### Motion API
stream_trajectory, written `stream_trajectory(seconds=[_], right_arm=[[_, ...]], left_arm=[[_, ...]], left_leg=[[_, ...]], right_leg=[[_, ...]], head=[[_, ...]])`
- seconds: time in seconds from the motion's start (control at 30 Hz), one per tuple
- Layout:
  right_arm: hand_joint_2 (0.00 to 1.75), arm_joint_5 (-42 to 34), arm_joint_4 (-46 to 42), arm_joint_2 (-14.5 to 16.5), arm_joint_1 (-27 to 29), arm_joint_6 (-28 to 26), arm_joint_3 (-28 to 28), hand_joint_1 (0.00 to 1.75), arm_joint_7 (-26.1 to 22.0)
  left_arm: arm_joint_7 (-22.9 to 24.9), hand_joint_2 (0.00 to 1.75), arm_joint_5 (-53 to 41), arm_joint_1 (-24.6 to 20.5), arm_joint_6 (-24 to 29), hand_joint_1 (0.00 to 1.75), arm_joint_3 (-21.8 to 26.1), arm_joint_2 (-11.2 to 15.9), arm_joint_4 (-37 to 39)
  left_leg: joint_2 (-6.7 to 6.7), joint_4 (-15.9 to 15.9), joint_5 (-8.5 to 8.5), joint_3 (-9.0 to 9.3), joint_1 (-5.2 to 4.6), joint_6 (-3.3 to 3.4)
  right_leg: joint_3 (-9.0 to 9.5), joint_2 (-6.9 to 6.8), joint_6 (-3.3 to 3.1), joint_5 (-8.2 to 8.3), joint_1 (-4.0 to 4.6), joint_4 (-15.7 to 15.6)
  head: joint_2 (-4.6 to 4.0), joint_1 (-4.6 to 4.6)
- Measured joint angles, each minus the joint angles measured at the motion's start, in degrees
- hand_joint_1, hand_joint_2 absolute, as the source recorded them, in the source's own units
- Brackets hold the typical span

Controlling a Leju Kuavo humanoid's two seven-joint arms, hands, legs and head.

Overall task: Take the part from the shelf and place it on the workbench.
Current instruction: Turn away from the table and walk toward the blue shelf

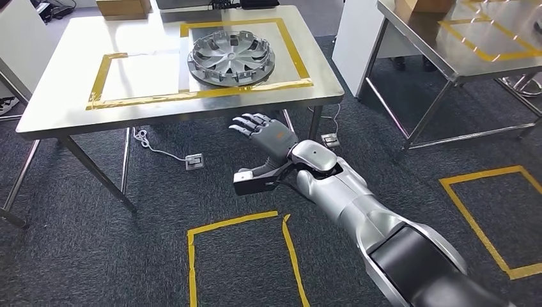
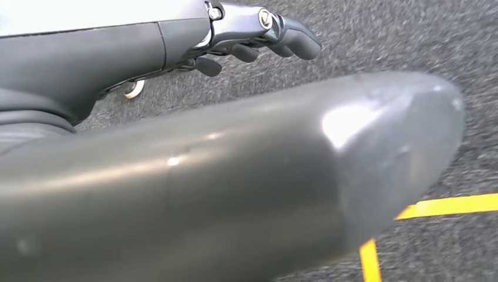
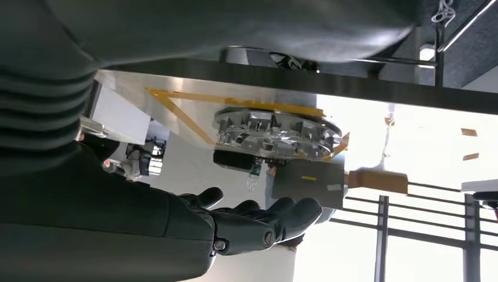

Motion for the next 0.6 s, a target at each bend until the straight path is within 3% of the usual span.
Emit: stream_trajectory(seconds=[0.03, 0.07, 0.1, 0.17, 0.23, 0.3, 0.37, 0.43, 0.53, 0.57, 0.6], right_arm=[[1.75, -0.01, 0.05, 0.00, 0.06, -0.03, -0.03, 0.00, 0.01], [1.75, -0.01, 0.12, 0.00, 0.14, -0.05, -0.04, 0.00, 0.01], [1.75, -0.02, 0.17, 0.00, 0.21, -0.07, -0.06, 0.00, 0.01], [1.75, -0.03, 0.21, 0.02, 0.10, -0.11, -0.13, 0.00, 0.01], [1.75, -0.05, 0.19, 0.11, -0.28, -0.21, -0.19, 0.00, 0.01], [1.75, -0.10, 0.20, 0.19, -0.57, -0.21, -0.21, 0.00, 0.02], [1.75, -0.19, 0.22, 0.20, -0.65, 0.21, -0.25, 0.00, 0.09], [1.75, -0.39, 0.22, 0.30, -0.69, 0.79, -0.32, 0.00, 0.31], [1.75, -0.55, 0.26, 0.49, -0.39, 1.19, -0.55, 0.00, 1.00], [1.31, -0.56, 0.28, 0.50, -0.18, 1.27, -0.62, 0.00, 1.11], [0.87, -0.56, 0.29, 0.51, 0.02, 1.36, -0.69, 0.00, 1.10]], left_arm=[[0.00, 0.00, -0.01, 0.01, -0.01, 0.00, 0.00, 0.01, 0.00], [0.00, 0.00, -0.01, 0.01, -0.01, 0.00, 0.00, 0.02, 0.00], [0.00, 0.00, -0.02, 0.01, -0.01, 0.00, 0.00, 0.03, 0.00], [0.00, 0.00, -0.02, 0.01, -0.01, 0.00, -0.01, -0.07, 0.01], [-0.01, 0.00, -0.03, -0.04, -0.02, 0.00, -0.01, -0.24, 0.00], [-0.01, 0.00, -0.14, -0.11, -0.01, 0.00, -0.01, -0.31, 0.00], [0.08, 0.87, -0.48, -0.10, 0.15, 0.00, -0.04, -0.31, 0.01], [0.26, 1.75, -0.72, -0.07, 0.00, 0.00, -0.07, -0.30, 0.01], [0.36, 1.75, -0.56, -0.14, -2.18, 0.00, -0.07, -0.12, 0.01], [0.46, 1.31, -0.54, -0.13, -2.61, 0.00, -0.07, -0.05, 0.01], [0.62, 0.87, -0.58, -0.11, -2.50, 0.00, -0.07, -0.03, 0.01]], left_leg=[[0.02, 0.03, 0.66, -0.83, -0.12, 0.08], [0.04, 0.05, 1.31, -1.67, -0.25, 0.14], [0.04, 0.06, 1.94, -2.46, -0.41, 0.18], [0.03, 0.07, 3.10, -3.73, -0.70, 0.15], [0.09, -0.06, 4.15, -4.37, -0.69, -0.25], [0.17, -0.53, 5.17, -4.46, -0.38, -0.96], [0.10, -0.61, 5.26, -4.82, -0.29, -1.59], [-0.10, 2.33, 2.33, -6.13, -0.34, -2.14], [-0.21, 12.89, -4.48, -9.03, 0.21, -3.38], [-0.20, 14.72, -5.40, -8.89, 0.48, -3.84], [-0.18, 14.26, -5.31, -7.58, 0.79, -4.28]], right_leg=[[-0.40, 0.01, -0.05, -1.19, 0.06, 3.20], [0.04, 0.02, -0.24, -1.11, 0.16, 4.79], [1.48, 0.04, -0.59, -0.07, 0.34, 4.31], [7.02, 0.11, -1.94, 1.74, 0.99, -2.02], [12.06, 0.07, -3.09, 1.13, 1.67, -9.39], [13.51, 0.08, -3.61, 0.76, 2.13, -12.35], [13.30, 0.03, -4.07, 1.95, 1.87, -13.24], [12.66, -0.12, -4.49, 3.26, 1.31, -14.02], [10.64, -0.14, -4.60, 4.88, 1.05, -14.00], [9.95, -0.15, -4.42, 5.36, 0.88, -13.89], [9.27, -0.16, -4.17, 5.76, 0.63, -13.67]], head=[[0.00, 0.01], [0.00, 0.02], [0.00, 0.06], [0.00, 0.15], [0.00, 0.21], [0.00, 0.53], [0.00, 0.85], [0.00, 0.81], [0.00, 0.72], [0.00, 0.73], [0.00, 0.74]])
